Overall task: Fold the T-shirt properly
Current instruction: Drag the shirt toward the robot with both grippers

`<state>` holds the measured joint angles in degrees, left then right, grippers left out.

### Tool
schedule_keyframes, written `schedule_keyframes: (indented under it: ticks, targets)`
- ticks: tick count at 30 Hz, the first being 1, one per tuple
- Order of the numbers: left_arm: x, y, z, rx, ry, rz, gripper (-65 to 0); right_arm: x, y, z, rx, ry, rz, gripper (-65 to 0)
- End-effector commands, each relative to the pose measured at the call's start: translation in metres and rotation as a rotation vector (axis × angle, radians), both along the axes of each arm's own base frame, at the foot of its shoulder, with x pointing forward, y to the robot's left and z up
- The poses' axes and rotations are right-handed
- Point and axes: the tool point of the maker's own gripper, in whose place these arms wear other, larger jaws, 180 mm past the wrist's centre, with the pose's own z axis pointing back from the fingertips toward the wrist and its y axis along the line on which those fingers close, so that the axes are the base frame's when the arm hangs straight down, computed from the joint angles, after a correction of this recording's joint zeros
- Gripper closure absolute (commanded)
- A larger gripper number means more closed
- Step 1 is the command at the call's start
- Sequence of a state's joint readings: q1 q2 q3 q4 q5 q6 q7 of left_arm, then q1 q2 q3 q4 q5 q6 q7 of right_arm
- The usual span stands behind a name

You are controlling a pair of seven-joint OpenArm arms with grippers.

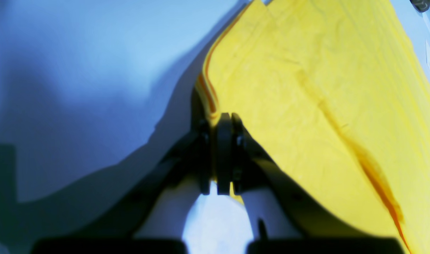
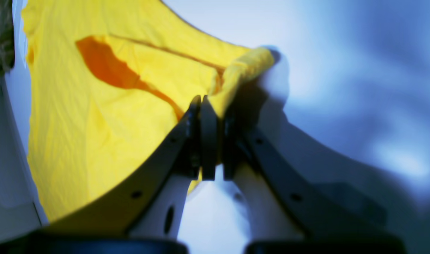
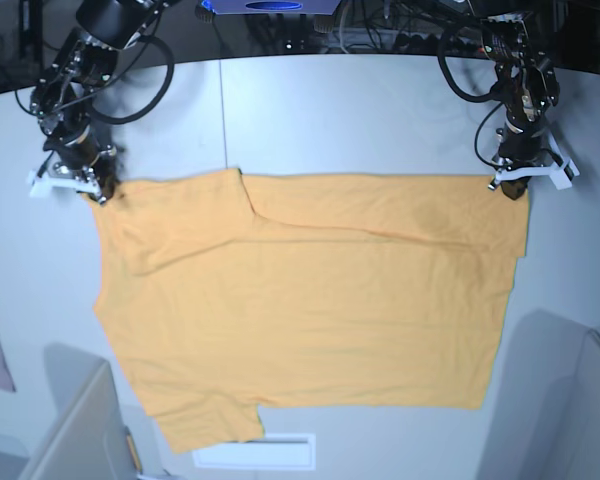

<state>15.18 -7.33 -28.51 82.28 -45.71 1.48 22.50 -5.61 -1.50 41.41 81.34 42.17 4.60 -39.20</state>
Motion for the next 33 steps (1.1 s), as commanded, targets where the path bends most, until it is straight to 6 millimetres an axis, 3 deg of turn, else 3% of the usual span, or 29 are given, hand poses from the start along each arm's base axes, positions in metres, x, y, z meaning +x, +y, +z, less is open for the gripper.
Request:
schedule_keyframes:
  ticks: [1, 10, 18, 26, 33]
  targets:
    - [-0.004, 0.005, 0.002, 0.012, 0.010, 0.001, 0.0, 0.007, -0.009, 0.012, -0.030, -0.039, -0.003, 0.0]
    - [-0.025, 0.005, 0.015, 0.058, 0.018, -0.025, 0.0, -0.016, 0.000, 0.003, 0.008, 0.051, 0.076, 0.0]
    - [-0.056, 0.000, 0.040, 0.127, 0.030, -0.089, 0.0, -0.039, -0.005, 0.032, -0.088, 0.049, 0.124, 0.0]
    - [-0.100, -0.005, 0.034, 0.135, 0.120, -0.113, 0.0, -0.074, -0.019, 0.039, -0.144, 0.094, 0.110, 0.0]
    - [-0.131, -0.006, 0.027, 0.133, 0.195, -0.122, 0.0, -0.112, -0.023, 0.033, -0.066, 0.208, 0.093, 0.0]
